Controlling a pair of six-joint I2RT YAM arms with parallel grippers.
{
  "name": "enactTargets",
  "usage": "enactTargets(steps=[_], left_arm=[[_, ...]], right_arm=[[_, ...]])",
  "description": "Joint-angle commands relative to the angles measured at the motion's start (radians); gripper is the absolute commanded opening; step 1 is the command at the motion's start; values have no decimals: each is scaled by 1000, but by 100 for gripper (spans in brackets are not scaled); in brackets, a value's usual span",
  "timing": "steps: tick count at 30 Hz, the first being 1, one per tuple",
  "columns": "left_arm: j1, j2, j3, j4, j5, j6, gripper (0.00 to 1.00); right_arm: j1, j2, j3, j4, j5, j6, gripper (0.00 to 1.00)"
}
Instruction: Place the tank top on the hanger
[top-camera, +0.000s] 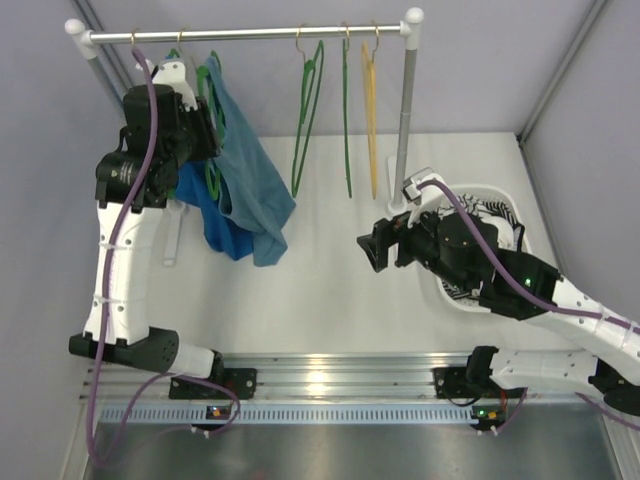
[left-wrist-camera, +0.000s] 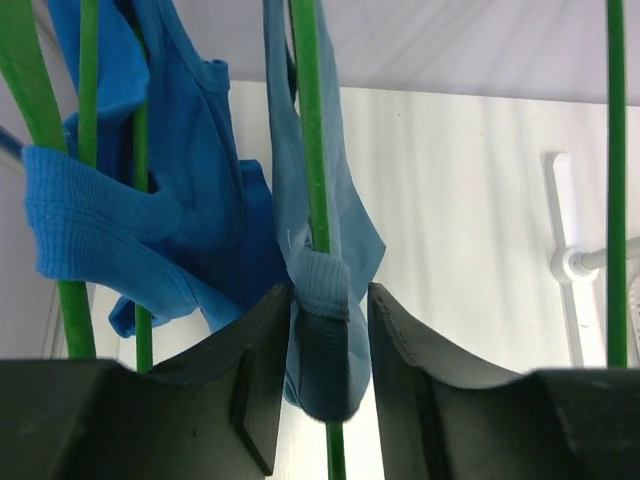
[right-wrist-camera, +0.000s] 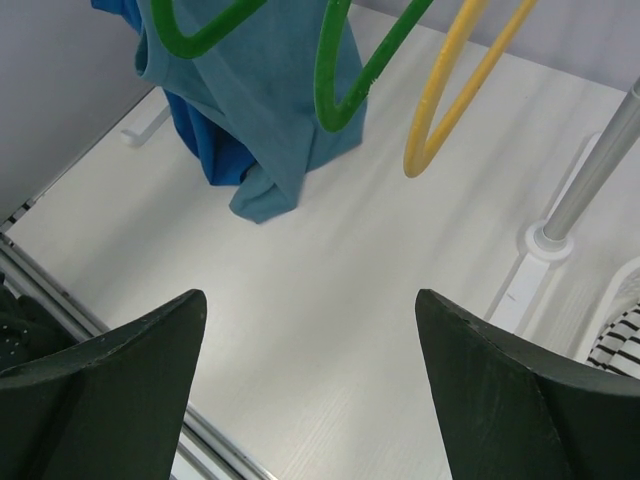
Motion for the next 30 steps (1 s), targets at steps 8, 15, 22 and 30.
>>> enactTargets(steps=[8,15,22,30], left_arm=[[2,-126,25,5,70,5,55],[2,-253,-62,94,312,-62,54],[-7,-435,-416,234,488,-188,53],[-8,-624,-754,277,530,-231,52]], right_arm=[[-1,-22,-35,64,-8,31,89],[-1,-32,-59,76,11,39,96],[-1,-45,-111,87,40,57,100],[-1,-84,-199,114,75,121,100]])
